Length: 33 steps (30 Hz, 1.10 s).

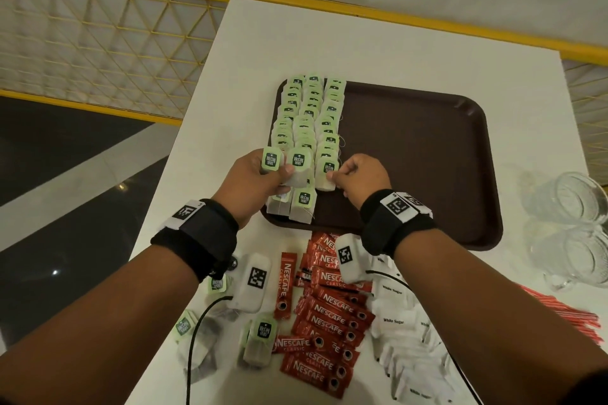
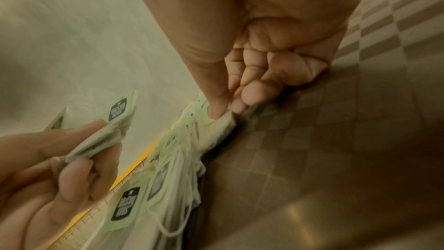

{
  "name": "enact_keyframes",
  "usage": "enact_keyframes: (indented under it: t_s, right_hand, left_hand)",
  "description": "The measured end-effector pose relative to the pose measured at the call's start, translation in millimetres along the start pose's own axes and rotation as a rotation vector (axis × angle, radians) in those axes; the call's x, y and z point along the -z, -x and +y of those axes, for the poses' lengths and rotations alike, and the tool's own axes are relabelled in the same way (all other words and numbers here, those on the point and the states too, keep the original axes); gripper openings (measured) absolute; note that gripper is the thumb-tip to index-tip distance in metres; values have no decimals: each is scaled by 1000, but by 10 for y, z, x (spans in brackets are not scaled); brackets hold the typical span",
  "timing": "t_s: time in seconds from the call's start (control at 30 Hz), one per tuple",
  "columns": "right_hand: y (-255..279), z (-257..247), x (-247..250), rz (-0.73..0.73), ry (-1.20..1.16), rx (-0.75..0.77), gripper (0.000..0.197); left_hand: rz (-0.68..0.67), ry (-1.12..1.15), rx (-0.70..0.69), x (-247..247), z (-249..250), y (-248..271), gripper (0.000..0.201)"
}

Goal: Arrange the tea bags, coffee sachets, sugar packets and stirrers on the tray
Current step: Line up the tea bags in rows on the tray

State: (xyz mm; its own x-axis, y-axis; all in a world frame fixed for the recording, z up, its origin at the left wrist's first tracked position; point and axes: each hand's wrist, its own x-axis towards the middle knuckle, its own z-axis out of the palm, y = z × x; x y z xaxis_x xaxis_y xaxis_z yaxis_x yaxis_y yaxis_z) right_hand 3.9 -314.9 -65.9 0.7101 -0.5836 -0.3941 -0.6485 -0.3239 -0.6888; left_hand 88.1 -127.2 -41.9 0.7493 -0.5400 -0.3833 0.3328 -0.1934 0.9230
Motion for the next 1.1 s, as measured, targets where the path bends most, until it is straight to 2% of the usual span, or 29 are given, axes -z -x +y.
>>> enact_keyframes:
  t_s: [0.13,0.23,0.33,0.47,0.6,0.73,0.87,1.1]
  right_hand:
    - [140,-106,116,63,9,75,29]
    - [319,-276,203,-71,-155,144,29]
    - [413,-304,181,-196,-284,120,27]
    - [389,-204,156,-168,-298,91,18]
    - [349,-30,162,-171,-302,15,15]
    - [283,126,132,-128,-179,-12,16]
    - [194,88,80,-100,-134,7,21]
    - [72,55,-15,-38,-64,-17,26]
  left_hand:
    - [-33,1,16,-53,3,40,27]
    - [-43,-8,15,-114,14,39,33]
    - [-88,-31,13,-170,30,45,41]
    - [-143,-22,36,-243,66,101,38]
    - [-37,90,130,-222,78,145,12]
    - [42,87,152,-139,86,176,17]
    - [41,-46,122,-54,81,217,21]
    - [31,-113,74,-17,60,280,23]
